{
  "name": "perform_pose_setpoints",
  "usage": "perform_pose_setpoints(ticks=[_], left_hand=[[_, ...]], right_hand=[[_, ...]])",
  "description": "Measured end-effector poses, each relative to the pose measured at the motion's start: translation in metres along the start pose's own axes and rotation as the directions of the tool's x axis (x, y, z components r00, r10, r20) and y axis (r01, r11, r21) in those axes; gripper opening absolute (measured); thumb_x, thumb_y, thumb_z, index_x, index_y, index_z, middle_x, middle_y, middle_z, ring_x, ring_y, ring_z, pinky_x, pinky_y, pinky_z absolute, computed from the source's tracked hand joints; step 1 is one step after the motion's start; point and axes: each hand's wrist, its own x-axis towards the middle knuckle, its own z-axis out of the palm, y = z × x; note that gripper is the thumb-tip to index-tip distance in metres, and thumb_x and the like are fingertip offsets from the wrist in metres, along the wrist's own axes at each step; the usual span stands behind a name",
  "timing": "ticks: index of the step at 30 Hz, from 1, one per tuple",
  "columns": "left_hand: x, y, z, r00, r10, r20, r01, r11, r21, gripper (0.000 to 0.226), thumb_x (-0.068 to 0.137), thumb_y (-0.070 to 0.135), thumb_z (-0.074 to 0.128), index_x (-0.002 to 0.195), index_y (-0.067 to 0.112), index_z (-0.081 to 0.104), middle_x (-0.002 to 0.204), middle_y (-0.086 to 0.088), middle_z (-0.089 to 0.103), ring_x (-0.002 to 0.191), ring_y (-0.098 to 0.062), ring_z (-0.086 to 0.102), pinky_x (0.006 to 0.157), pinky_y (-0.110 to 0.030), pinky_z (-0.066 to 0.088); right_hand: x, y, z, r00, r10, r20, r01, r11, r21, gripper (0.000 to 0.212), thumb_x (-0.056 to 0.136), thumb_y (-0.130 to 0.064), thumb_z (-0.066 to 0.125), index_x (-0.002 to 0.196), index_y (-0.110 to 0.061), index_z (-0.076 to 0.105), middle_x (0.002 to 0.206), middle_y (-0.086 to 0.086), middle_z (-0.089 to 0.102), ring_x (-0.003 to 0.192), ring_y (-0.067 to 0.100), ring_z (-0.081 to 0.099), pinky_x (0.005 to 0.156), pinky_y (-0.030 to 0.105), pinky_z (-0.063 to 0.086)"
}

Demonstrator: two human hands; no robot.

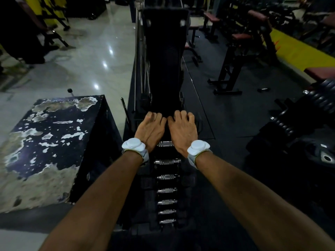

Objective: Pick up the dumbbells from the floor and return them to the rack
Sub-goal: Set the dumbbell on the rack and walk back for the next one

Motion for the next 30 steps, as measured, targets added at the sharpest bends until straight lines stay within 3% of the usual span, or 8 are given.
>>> perform_pose_setpoints(ticks=[5, 10, 15, 25, 30], left_hand=[[0.005, 0.006, 0.006, 0.997, -0.069, 0.018, 0.071, 0.993, -0.092, 0.034, 0.085, 0.013, 0.034, 0.107, 0.013, 0.061, 0.097, -0.007, 0.055, 0.092, -0.028, 0.053, 0.089, -0.037, 0.031], [0.008, 0.004, 0.012, 0.998, -0.048, 0.029, 0.051, 0.993, -0.11, 0.024, 0.082, 0.017, 0.057, 0.105, 0.014, 0.063, 0.094, -0.006, 0.056, 0.089, -0.026, 0.054, 0.083, -0.037, 0.031], [0.008, 0.004, 0.016, 0.998, -0.036, 0.05, 0.042, 0.993, -0.114, 0.024, 0.079, 0.019, 0.064, 0.102, 0.014, 0.066, 0.091, -0.006, 0.059, 0.087, -0.026, 0.056, 0.081, -0.036, 0.03], [0.016, 0.003, 0.019, 0.997, -0.031, 0.072, 0.039, 0.994, -0.105, 0.034, 0.084, 0.018, 0.04, 0.103, 0.015, 0.068, 0.094, -0.006, 0.061, 0.09, -0.026, 0.055, 0.079, -0.038, 0.031], [0.02, 0.006, 0.01, 0.984, -0.048, 0.171, 0.075, 0.986, -0.15, 0.028, 0.081, 0.021, 0.053, 0.102, 0.017, 0.071, 0.096, -0.005, 0.064, 0.092, -0.026, 0.059, 0.083, -0.038, 0.03]], right_hand=[[0.006, 0.0, 0.004, 0.998, 0.049, 0.028, -0.049, 0.999, -0.019, 0.014, 0.084, -0.019, 0.063, 0.097, -0.019, 0.067, 0.106, 0.008, 0.057, 0.098, 0.032, 0.052, 0.096, 0.046, 0.035], [0.008, -0.001, 0.007, 0.997, 0.061, 0.054, -0.062, 0.998, 0.002, 0.014, 0.086, -0.019, 0.06, 0.098, -0.018, 0.068, 0.11, 0.007, 0.057, 0.101, 0.032, 0.051, 0.097, 0.046, 0.034], [0.008, -0.001, 0.012, 0.996, 0.065, 0.065, -0.066, 0.998, 0.012, 0.015, 0.087, -0.021, 0.06, 0.099, -0.021, 0.069, 0.109, 0.006, 0.059, 0.1, 0.031, 0.052, 0.096, 0.045, 0.034], [0.009, -0.005, 0.02, 0.998, 0.063, 0.029, -0.064, 0.997, 0.048, 0.02, 0.085, -0.014, 0.062, 0.103, -0.012, 0.072, 0.099, 0.011, 0.062, 0.095, 0.036, 0.056, 0.11, 0.058, 0.034], [0.011, -0.005, 0.015, 0.996, 0.054, 0.071, -0.056, 0.998, 0.024, 0.02, 0.083, -0.013, 0.063, 0.1, -0.012, 0.073, 0.099, 0.011, 0.064, 0.096, 0.037, 0.057, 0.109, 0.059, 0.035]])
